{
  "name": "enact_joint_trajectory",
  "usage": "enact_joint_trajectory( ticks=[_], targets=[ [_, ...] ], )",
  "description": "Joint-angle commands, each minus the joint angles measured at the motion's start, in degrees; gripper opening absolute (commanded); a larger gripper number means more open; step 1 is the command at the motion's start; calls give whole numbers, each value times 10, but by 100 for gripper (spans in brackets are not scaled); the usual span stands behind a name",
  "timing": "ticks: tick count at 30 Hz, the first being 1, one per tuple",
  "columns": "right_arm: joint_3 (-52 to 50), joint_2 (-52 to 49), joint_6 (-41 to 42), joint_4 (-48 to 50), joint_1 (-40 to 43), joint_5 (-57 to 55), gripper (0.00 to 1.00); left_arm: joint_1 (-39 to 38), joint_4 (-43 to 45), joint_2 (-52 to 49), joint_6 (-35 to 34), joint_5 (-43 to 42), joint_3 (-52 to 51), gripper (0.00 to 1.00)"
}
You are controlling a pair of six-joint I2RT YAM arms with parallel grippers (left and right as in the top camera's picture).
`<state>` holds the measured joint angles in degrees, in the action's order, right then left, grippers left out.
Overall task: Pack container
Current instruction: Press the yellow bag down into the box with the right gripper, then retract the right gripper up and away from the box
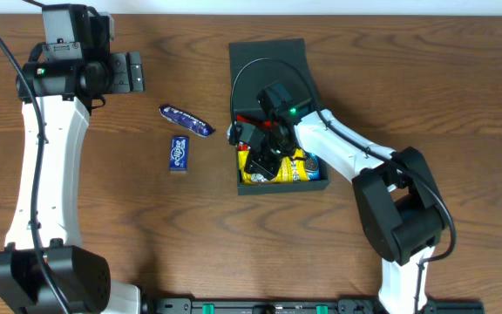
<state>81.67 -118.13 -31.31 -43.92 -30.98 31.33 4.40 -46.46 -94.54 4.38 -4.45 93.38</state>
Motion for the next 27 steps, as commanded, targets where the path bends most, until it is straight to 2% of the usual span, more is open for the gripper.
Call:
enact_joint_trajectory(
  ticks=[1, 5, 9, 17, 22, 27],
  targets=[
    [35, 11, 26, -1, 5, -2, 1, 1, 0, -3, 4, 4, 5, 95],
    [85, 72, 26, -9, 20, 29, 1, 1, 0, -3, 4, 4, 5, 95],
    [102, 127, 29, 6, 41, 11, 1, 1, 0, -3, 4, 4, 5, 95],
    [101, 149, 198, 16, 114, -129, 1, 1, 0, -4, 3, 3, 5, 95],
    [100, 143, 253, 6, 157, -134, 1, 1, 0, -15, 3, -7, 5, 95],
    [100, 142, 313, -5, 192, -134, 1, 1, -1, -42, 3, -62, 5, 95]
  ],
)
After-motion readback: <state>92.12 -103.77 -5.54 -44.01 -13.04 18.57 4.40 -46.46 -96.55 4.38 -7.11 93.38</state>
